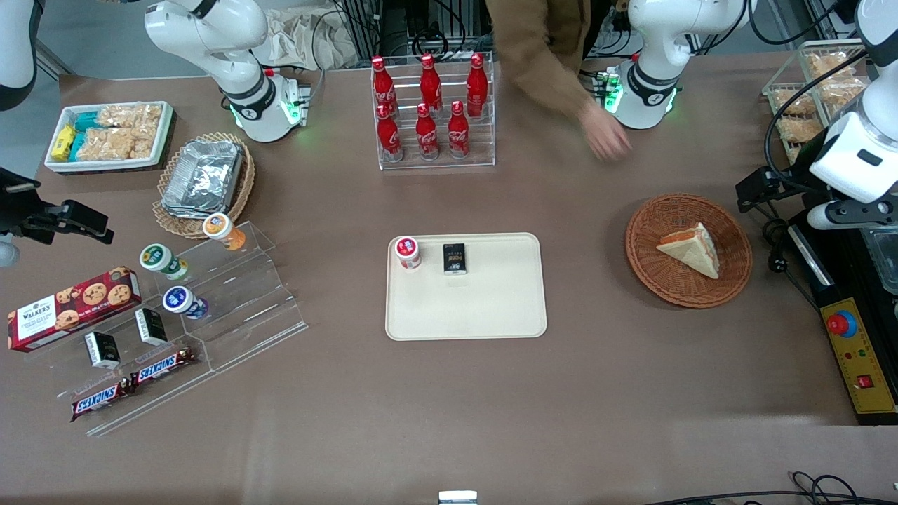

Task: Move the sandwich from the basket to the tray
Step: 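Move the left gripper over the sandwich in the wicker basket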

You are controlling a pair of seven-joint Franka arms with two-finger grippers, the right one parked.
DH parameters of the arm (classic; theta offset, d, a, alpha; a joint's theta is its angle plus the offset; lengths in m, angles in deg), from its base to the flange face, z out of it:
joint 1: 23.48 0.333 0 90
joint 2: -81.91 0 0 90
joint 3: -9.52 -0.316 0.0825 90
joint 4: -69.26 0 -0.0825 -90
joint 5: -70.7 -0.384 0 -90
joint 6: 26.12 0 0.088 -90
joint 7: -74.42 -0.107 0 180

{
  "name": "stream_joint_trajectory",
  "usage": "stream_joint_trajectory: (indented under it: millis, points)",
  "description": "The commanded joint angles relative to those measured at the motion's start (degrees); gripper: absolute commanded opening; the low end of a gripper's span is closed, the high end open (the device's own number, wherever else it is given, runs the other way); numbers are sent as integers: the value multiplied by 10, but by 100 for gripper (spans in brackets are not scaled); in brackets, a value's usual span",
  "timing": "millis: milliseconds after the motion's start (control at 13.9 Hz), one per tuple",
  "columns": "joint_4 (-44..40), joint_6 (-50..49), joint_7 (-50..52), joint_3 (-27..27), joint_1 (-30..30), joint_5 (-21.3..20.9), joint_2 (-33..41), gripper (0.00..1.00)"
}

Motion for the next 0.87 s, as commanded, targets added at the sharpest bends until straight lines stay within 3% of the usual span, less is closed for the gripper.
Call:
stream_joint_trajectory:
  millis: [0, 216, 361, 577, 794]
  points:
    - [-12, -12, -4, -2, 1, -5, -7, 100]
    - [-12, -13, 5, -8, 2, -6, -16, 100]
    - [3, -10, 79, -31, 1, -1, -17, 100]
    - [111, 59, 111, -32, 1, -4, 19, 100]
    - [248, 180, 241, -40, 1, -5, 58, 100]
